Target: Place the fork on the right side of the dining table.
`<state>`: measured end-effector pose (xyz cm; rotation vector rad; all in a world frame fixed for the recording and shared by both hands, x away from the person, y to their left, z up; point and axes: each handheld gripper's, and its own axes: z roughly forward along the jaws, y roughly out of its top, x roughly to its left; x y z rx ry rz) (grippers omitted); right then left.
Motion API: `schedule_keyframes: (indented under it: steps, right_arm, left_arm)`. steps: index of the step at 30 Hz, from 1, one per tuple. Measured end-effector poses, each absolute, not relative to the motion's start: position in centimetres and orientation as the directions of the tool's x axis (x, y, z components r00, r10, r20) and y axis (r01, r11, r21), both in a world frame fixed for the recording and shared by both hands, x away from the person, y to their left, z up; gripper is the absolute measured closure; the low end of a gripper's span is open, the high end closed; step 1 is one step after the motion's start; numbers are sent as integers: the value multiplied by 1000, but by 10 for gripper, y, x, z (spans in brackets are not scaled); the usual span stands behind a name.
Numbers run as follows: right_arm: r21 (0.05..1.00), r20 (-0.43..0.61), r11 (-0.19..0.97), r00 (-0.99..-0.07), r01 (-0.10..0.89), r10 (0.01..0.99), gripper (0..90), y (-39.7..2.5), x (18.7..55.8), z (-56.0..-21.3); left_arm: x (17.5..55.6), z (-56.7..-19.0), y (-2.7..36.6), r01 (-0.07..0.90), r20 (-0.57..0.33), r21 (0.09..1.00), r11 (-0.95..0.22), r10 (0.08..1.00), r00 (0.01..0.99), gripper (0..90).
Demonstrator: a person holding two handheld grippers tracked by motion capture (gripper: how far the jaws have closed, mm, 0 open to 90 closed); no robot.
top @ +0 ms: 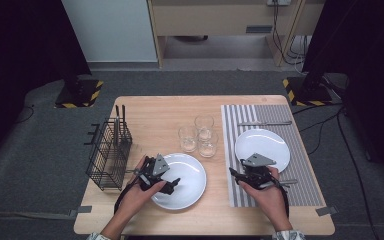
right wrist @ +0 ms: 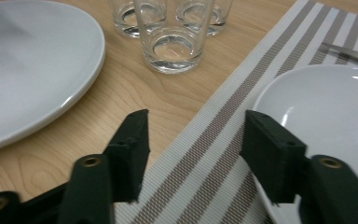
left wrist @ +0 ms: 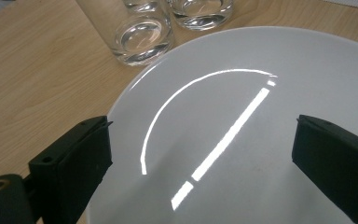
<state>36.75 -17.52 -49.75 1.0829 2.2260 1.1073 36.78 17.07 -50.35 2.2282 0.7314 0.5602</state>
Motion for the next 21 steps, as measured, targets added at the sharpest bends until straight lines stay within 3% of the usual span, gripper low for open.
schedule_keyframes:
  steps: [13, 21]
  right_arm:
    - [812, 29, 333, -604, 479, 797, 169, -131, 410, -483]
    - [801, 27, 344, -604, 489, 796, 106, -107, 434, -481]
  left_arm:
    - [368, -503, 172, 335, 167, 746, -576, 648, 743, 39]
    - [368, -503, 173, 336, 166, 748, -573, 651, 741, 39]
